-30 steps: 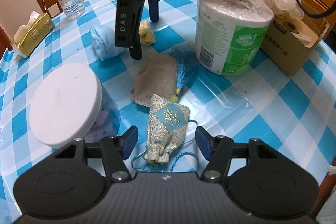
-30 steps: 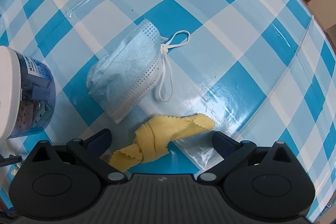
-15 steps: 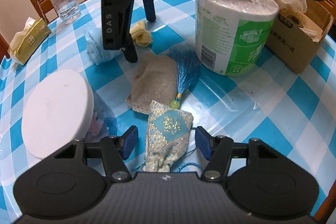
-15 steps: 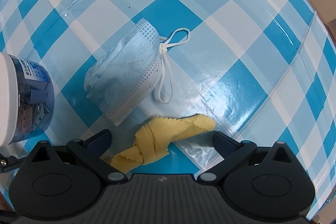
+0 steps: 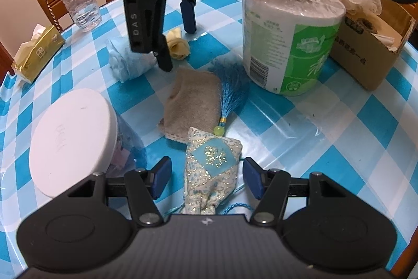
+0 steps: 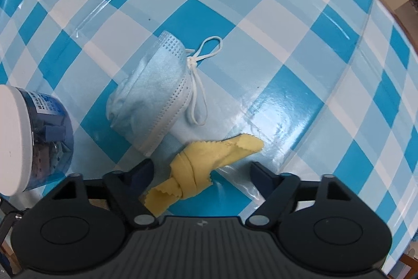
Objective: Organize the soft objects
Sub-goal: 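Lift the floral sachet with the left tool while the right tool lowers onto the yellow cloth, then carry the sachet with the left tool to the box while the right tool carries the yellow cloth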
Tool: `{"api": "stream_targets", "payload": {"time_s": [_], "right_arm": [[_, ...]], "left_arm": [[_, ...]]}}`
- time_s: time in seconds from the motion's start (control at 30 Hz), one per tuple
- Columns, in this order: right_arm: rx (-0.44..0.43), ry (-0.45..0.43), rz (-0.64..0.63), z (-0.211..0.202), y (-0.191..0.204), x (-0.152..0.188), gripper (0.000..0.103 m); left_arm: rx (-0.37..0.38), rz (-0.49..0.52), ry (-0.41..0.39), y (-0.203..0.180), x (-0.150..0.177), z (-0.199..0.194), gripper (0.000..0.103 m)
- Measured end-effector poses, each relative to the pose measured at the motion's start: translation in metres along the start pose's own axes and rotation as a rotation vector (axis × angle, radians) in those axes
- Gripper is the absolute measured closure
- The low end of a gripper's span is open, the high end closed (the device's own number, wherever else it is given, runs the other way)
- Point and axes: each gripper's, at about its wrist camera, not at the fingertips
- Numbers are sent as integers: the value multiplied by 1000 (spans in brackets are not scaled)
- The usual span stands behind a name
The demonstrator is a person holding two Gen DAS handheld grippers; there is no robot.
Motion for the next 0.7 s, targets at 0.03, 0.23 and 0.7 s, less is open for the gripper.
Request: {"api": "stream_targets", "payload": {"time_s": [0.03, 0.23, 0.7], "right_arm": [[-3, -6, 5, -2, -1, 1, 29], [-18, -19, 16, -10, 5, 10, 52], [-22, -66, 19, -39, 17, 36, 71]], "left_arm": [[-2, -1, -1, 0, 0, -1, 42], [-6, -1, -5, 0, 1, -2, 43], [9, -38, -24, 5, 3, -9, 76]]}}
Point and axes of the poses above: each gripper's, at about its wrist camera, not at the fingertips, and z roughly the way its jaws point, y to its left, x to its underside, and after that the axes turned 2 degrees about x, right-handed
